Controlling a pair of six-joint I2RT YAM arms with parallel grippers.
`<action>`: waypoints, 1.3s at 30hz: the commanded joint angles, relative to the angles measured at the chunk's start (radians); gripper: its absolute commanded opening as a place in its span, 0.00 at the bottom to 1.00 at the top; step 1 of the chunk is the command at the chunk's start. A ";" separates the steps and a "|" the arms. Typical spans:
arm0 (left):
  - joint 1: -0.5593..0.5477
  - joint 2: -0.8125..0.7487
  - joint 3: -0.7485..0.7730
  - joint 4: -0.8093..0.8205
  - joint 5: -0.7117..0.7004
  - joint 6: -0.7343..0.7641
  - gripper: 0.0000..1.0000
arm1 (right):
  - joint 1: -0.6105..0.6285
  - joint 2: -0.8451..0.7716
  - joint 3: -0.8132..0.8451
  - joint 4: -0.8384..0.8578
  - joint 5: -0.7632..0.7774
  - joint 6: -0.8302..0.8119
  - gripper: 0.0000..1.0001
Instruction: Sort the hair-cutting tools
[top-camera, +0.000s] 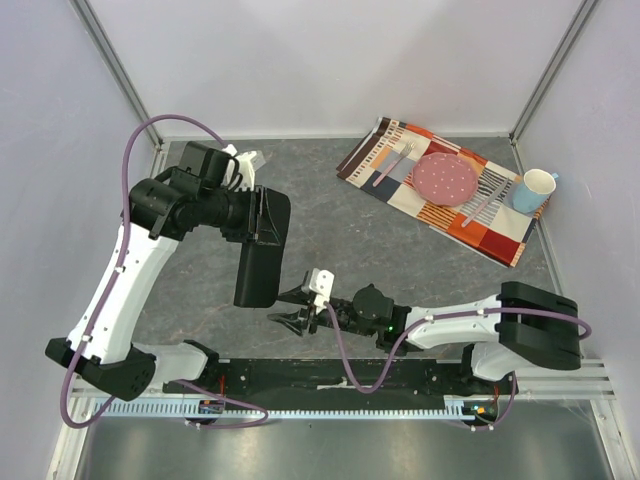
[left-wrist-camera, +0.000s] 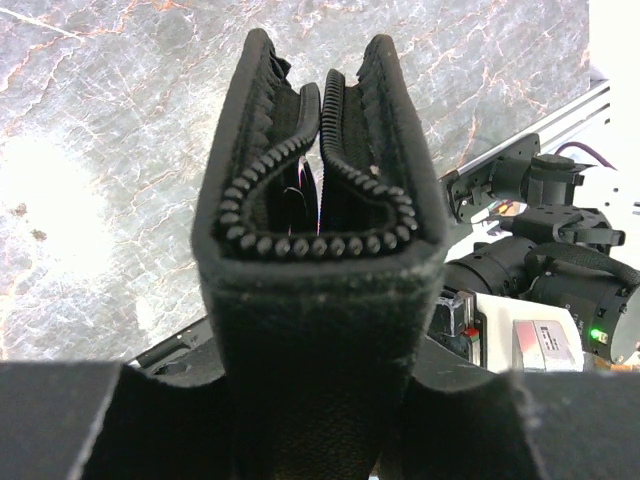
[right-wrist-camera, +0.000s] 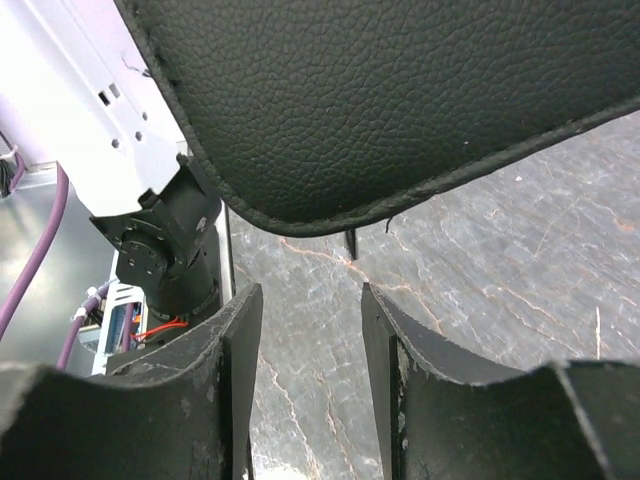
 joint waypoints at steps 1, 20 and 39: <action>-0.008 -0.018 0.039 0.009 0.009 0.030 0.02 | 0.004 0.045 -0.022 0.278 -0.039 0.014 0.50; -0.016 -0.026 0.017 0.015 0.024 0.031 0.02 | 0.006 0.088 0.028 0.287 0.006 -0.033 0.34; -0.049 -0.080 -0.038 0.024 0.087 0.022 0.02 | 0.001 -0.004 0.044 0.056 0.079 -0.136 0.00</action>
